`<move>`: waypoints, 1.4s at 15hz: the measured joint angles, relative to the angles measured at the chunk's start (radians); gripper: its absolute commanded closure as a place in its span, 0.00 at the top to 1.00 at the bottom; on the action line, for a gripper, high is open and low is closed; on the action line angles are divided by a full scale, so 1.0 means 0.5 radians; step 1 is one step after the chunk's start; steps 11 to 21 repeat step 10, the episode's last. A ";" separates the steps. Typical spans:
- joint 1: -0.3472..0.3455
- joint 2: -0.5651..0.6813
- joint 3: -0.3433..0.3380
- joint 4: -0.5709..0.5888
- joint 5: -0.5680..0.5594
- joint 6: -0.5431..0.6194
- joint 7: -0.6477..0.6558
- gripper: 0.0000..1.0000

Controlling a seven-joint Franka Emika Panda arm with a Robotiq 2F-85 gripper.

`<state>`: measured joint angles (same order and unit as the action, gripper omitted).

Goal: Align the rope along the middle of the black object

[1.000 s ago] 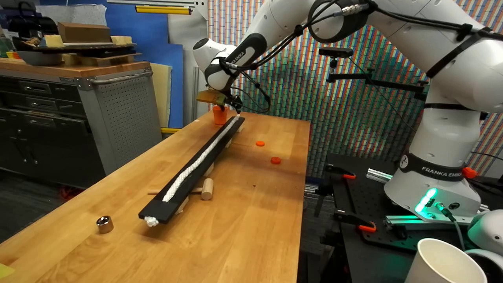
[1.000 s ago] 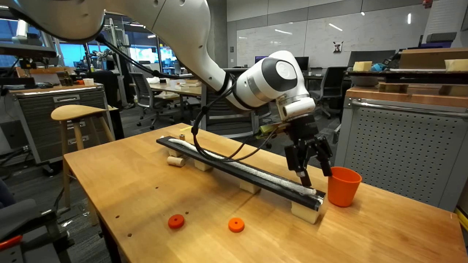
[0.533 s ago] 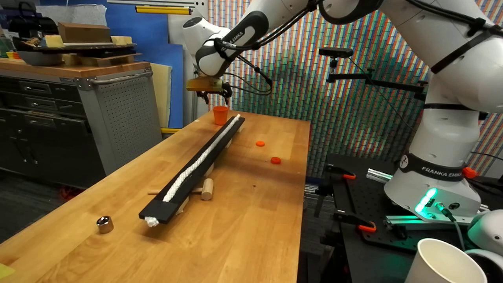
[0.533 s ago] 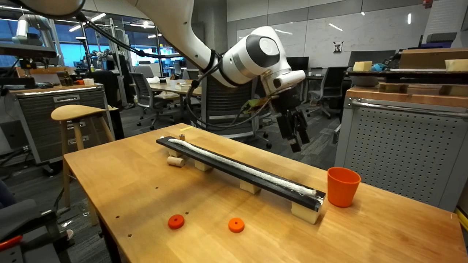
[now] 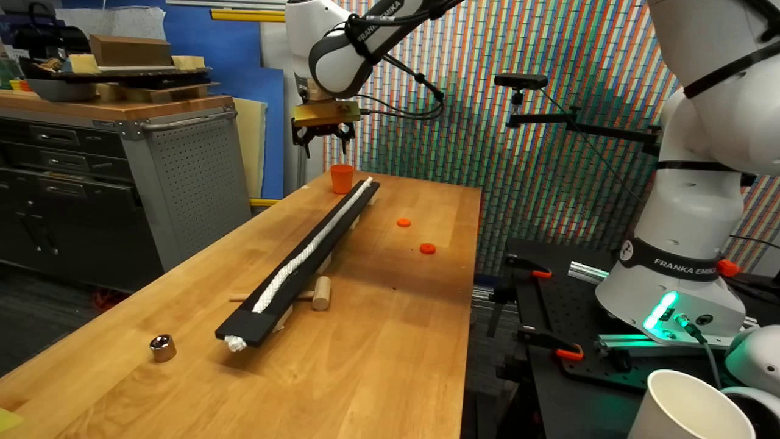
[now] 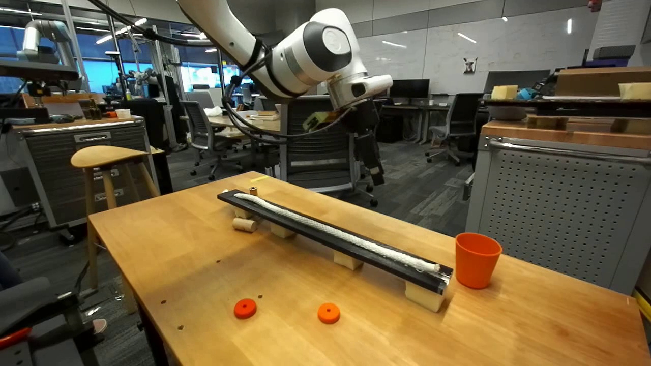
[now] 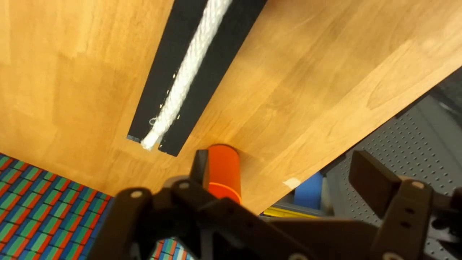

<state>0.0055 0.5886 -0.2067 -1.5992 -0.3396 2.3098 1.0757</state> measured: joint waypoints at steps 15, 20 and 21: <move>-0.031 -0.590 0.142 -0.607 0.391 0.033 -0.920 1.00; -0.031 -0.590 0.142 -0.607 0.391 0.033 -0.920 1.00; -0.031 -0.590 0.142 -0.607 0.391 0.033 -0.920 1.00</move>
